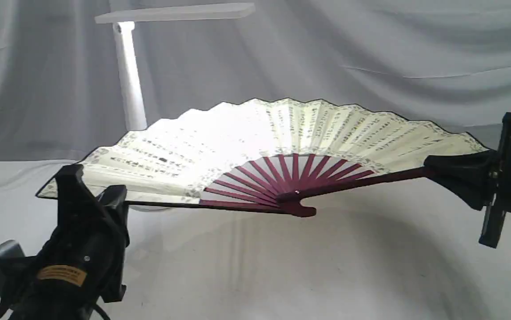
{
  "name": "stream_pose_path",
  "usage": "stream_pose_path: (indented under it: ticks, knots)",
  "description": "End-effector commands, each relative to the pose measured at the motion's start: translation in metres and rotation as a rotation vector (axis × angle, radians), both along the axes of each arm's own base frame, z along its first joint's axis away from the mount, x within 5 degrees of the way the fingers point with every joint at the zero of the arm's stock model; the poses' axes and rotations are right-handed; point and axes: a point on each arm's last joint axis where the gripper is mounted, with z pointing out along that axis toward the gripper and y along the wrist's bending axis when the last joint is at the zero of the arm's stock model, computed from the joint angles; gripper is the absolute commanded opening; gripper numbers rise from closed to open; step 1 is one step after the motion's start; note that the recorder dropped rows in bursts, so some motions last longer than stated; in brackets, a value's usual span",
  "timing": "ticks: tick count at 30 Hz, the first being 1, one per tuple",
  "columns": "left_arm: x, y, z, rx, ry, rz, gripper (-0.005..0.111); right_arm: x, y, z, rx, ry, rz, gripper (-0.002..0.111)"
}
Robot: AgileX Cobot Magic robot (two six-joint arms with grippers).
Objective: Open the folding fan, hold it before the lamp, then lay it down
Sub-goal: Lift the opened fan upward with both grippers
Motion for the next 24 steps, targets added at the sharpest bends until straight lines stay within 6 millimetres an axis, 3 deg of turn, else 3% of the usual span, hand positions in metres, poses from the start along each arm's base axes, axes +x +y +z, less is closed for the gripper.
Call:
stream_pose_path:
  ticks: [1,11,19,24]
  knots:
    - [-0.007,0.026,0.014,-0.097,-0.063,0.193,0.000,0.001,0.008,0.006,-0.063,-0.009,0.000,0.000]
    - [-0.013,0.042,0.032,-0.176,-0.048,0.236,0.000,0.003,0.035,0.026,-0.039,-0.001,0.053,0.000]
    - [-0.005,0.065,0.045,-0.184,-0.070,0.266,0.000,0.004,0.036,0.035,-0.073,0.052,-0.021,0.000]
    - [0.003,0.075,0.049,-0.141,-0.065,0.195,0.000,0.002,0.036,0.044,-0.092,0.037,-0.041,0.000]
